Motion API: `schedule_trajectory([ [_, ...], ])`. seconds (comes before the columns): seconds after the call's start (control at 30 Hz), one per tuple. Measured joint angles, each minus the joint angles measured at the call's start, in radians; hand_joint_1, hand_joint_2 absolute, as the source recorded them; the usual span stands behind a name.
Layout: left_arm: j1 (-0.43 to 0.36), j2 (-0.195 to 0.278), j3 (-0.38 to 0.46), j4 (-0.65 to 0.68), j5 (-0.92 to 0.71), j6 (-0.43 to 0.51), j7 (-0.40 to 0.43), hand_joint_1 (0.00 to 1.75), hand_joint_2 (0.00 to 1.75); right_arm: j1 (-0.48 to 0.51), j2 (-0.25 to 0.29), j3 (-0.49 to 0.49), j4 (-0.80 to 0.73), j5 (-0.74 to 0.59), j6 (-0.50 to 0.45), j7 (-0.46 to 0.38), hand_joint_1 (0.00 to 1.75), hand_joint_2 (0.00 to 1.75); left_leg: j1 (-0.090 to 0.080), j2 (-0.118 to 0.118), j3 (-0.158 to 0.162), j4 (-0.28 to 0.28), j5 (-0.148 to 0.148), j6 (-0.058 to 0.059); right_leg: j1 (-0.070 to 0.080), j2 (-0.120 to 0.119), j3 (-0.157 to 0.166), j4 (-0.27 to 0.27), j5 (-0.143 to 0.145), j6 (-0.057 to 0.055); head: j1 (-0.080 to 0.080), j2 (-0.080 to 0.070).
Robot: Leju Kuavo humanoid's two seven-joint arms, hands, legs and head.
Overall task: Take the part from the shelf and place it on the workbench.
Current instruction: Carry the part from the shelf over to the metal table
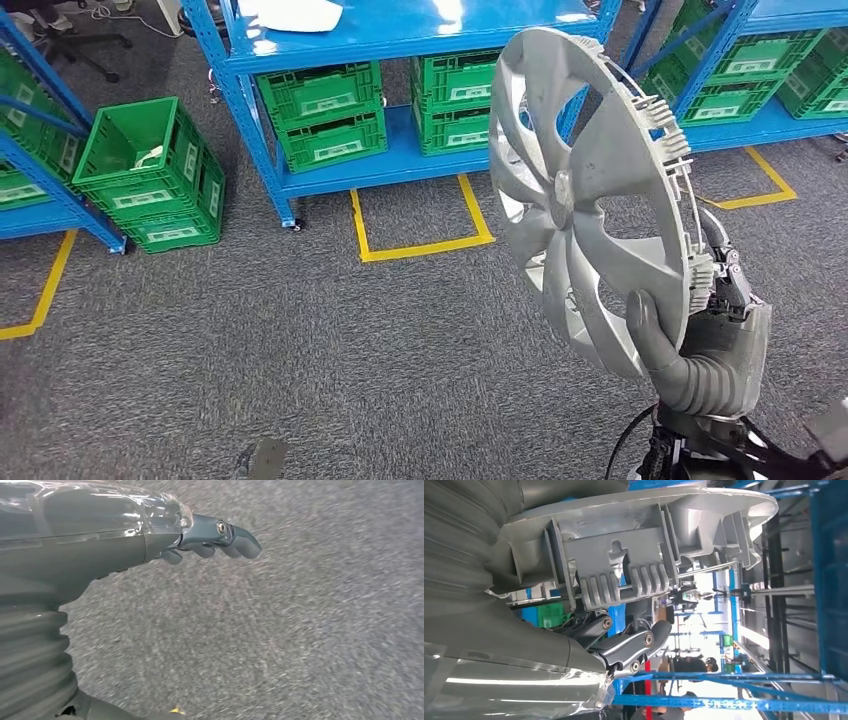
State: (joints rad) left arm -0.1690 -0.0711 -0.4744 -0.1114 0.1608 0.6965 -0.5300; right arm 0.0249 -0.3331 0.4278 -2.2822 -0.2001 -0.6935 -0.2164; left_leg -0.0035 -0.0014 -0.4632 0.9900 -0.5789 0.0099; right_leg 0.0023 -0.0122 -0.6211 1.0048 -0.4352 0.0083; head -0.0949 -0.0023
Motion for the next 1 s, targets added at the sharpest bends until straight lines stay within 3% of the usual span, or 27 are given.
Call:
schedule_trajectory([
  [0.07, 0.012, -0.005, 0.013, -0.015, -0.006, -0.01, 0.016, 0.0, 1.75, -0.007, 0.0, 0.006, 0.01, 0.021, 0.0, 0.003, 1.75, 1.75, 0.002, -0.001, -0.008, -0.009, 0.008, 0.008, -0.002, -0.002, -0.008, 0.002, 0.005, 0.012, -0.002, 0.0],
  [0.1, 0.018, -0.007, 0.021, -0.021, -0.006, -0.015, 0.02, 0.0, 1.75, -0.01, 0.001, 0.01, 0.014, 0.027, 0.0, 0.003, 1.75, 1.75, 0.004, -0.002, -0.012, -0.012, 0.016, 0.015, -0.002, -0.001, -0.015, 0.017, -0.01, 0.018, 0.001, 0.0],
  [0.13, 0.023, -0.009, 0.029, -0.029, -0.006, -0.019, 0.022, 0.0, 1.75, -0.012, 0.001, 0.014, 0.018, 0.033, 0.0, 0.003, 1.75, 1.75, 0.007, -0.003, -0.017, -0.014, 0.025, 0.02, -0.003, 0.001, -0.028, 0.054, -0.04, 0.025, 0.007, 0.0],
  [0.23, 0.033, -0.011, 0.049, -0.047, -0.004, -0.028, 0.025, 0.0, 1.75, -0.015, 0.003, 0.026, 0.03, 0.041, 0.0, 0.003, 1.75, 1.75, 0.006, -0.01, -0.037, -0.014, 0.044, 0.026, -0.007, 0.003, -0.078, 0.229, -0.15, 0.036, 0.027, 0.0],
  [0.27, 0.037, -0.011, 0.052, -0.049, -0.004, -0.03, 0.026, 0.0, 1.75, -0.015, 0.003, 0.03, 0.034, 0.043, 0.001, 0.003, 1.75, 1.75, 0.005, -0.014, -0.044, -0.013, 0.049, 0.025, -0.008, 0.004, -0.079, 0.26, -0.162, 0.037, 0.031, 0.0],
  [0.3, 0.04, -0.011, 0.054, -0.05, -0.003, -0.032, 0.028, 0.0, 1.75, -0.015, 0.003, 0.034, 0.037, 0.044, 0.003, 0.003, 1.75, 1.75, 0.005, -0.019, -0.049, -0.013, 0.054, 0.023, -0.009, 0.005, -0.065, 0.258, -0.156, 0.036, 0.034, 0.0],
  [0.33, 0.043, -0.011, 0.057, -0.052, -0.003, -0.034, 0.031, 0.0, 1.75, -0.015, 0.003, 0.039, 0.04, 0.047, 0.006, 0.003, 1.75, 1.75, 0.004, -0.026, -0.053, -0.012, 0.058, 0.02, -0.01, 0.012, -0.031, 0.217, -0.133, 0.033, 0.038, 0.0],
  [0.43, 0.045, -0.012, 0.064, -0.061, -0.002, -0.037, 0.037, 0.0, 1.75, -0.017, 0.003, 0.052, 0.042, 0.059, 0.014, 0.004, 1.75, 1.75, 0.003, -0.05, -0.066, -0.009, 0.068, 0.009, -0.015, 0.076, 0.088, 0.016, -0.063, 0.018, 0.044, 0.0],
  [0.5, 0.043, -0.014, 0.068, -0.066, -0.003, -0.037, 0.039, 0.0, 1.75, -0.021, 0.003, 0.058, 0.041, 0.063, 0.015, 0.004, 1.75, 1.75, 0.005, -0.069, -0.082, -0.005, 0.078, -0.004, -0.015, 0.088, 0.104, -0.023, -0.065, 0.009, 0.047, 0.0],
  [0.53, 0.044, -0.014, 0.07, -0.067, -0.003, -0.037, 0.04, 0.0, 1.75, -0.022, 0.003, 0.062, 0.041, 0.063, 0.016, 0.004, 1.75, 1.75, 0.006, -0.08, -0.089, -0.004, 0.083, -0.011, -0.015, 0.072, 0.102, -0.028, -0.065, 0.005, 0.048, 0.0],
  [0.57, 0.046, -0.014, 0.072, -0.068, -0.003, -0.038, 0.04, 0.0, 1.75, -0.024, 0.003, 0.065, 0.042, 0.063, 0.016, 0.005, 1.75, 1.75, 0.006, -0.077, -0.096, 0.0, 0.082, -0.016, -0.015, 0.057, 0.101, -0.033, -0.063, -0.001, 0.05, 0.0],
  [0.63, 0.049, -0.013, 0.073, -0.07, -0.003, -0.039, 0.04, 0.0, 1.75, -0.026, 0.003, 0.07, 0.041, 0.063, 0.017, 0.005, 1.75, 1.75, 0.004, -0.036, -0.124, 0.046, 0.047, -0.025, -0.017, 0.025, 0.099, -0.04, -0.057, -0.011, 0.045, 0.0],
  [0.67, 0.049, -0.012, 0.073, -0.071, -0.004, -0.039, 0.041, 0.0, 1.75, -0.026, 0.002, 0.071, 0.041, 0.062, 0.018, 0.005, 1.75, 1.75, 0.006, -0.009, -0.149, 0.099, 0.013, -0.028, -0.017, 0.009, 0.097, -0.041, -0.056, -0.014, 0.041, 0.0],
  [0.73, 0.05, -0.012, 0.074, -0.073, -0.005, -0.04, 0.043, 0.0, 1.75, -0.026, 0.002, 0.074, 0.04, 0.056, 0.021, 0.005, 1.75, 1.75, 0.01, 0.007, -0.211, 0.232, -0.05, -0.036, -0.014, -0.021, 0.091, -0.038, -0.055, -0.016, 0.034, 0.0],
  [0.77, 0.052, -0.012, 0.074, -0.073, -0.006, -0.039, 0.045, 0.0, 1.75, -0.026, 0.002, 0.075, 0.041, 0.052, 0.024, 0.004, 1.75, 1.75, 0.012, 0.007, -0.23, 0.276, -0.062, -0.039, -0.013, -0.036, 0.088, -0.035, -0.055, -0.016, 0.033, 0.0],
  [0.8, 0.054, -0.011, 0.074, -0.073, -0.006, -0.039, 0.046, 0.0, 1.75, -0.026, 0.002, 0.077, 0.041, 0.047, 0.027, 0.002, 1.75, 1.75, 0.012, 0.007, -0.231, 0.285, -0.055, -0.041, -0.012, -0.05, 0.085, -0.032, -0.055, -0.016, 0.032, 0.0],
  [0.87, 0.057, -0.009, 0.074, -0.073, -0.005, -0.036, 0.049, 0.0, 1.75, -0.028, 0.002, 0.081, 0.042, 0.038, 0.035, -0.004, 1.75, 1.75, 0.011, 0.029, -0.173, 0.19, 0.007, -0.037, -0.01, -0.075, 0.083, -0.025, -0.056, -0.014, 0.031, 0.0],
  [0.9, 0.057, -0.008, 0.074, -0.074, -0.005, -0.034, 0.05, 0.0, 1.75, -0.029, 0.002, 0.083, 0.042, 0.033, 0.04, -0.01, 1.75, 1.75, 0.006, 0.06, -0.135, 0.123, 0.033, -0.033, -0.008, -0.085, 0.082, -0.022, -0.058, -0.011, 0.03, 0.0],
  [0.97, 0.056, -0.005, 0.074, -0.078, -0.005, -0.03, 0.053, 0.0, 1.75, -0.03, 0.002, 0.087, 0.041, 0.022, 0.052, -0.025, 1.75, 1.75, -0.003, 0.108, -0.089, 0.031, 0.057, -0.019, -0.002, -0.105, 0.081, -0.014, -0.061, -0.004, 0.028, 0.0],
  [1.0, 0.055, -0.003, 0.074, -0.08, -0.004, -0.028, 0.055, 0.0, 1.75, -0.031, 0.001, 0.089, 0.041, 0.017, 0.06, -0.035, 1.75, 1.75, -0.007, 0.112, -0.087, 0.019, 0.055, -0.011, 0.001, -0.118, 0.08, -0.013, -0.061, 0.0, 0.03, 0.0],
])
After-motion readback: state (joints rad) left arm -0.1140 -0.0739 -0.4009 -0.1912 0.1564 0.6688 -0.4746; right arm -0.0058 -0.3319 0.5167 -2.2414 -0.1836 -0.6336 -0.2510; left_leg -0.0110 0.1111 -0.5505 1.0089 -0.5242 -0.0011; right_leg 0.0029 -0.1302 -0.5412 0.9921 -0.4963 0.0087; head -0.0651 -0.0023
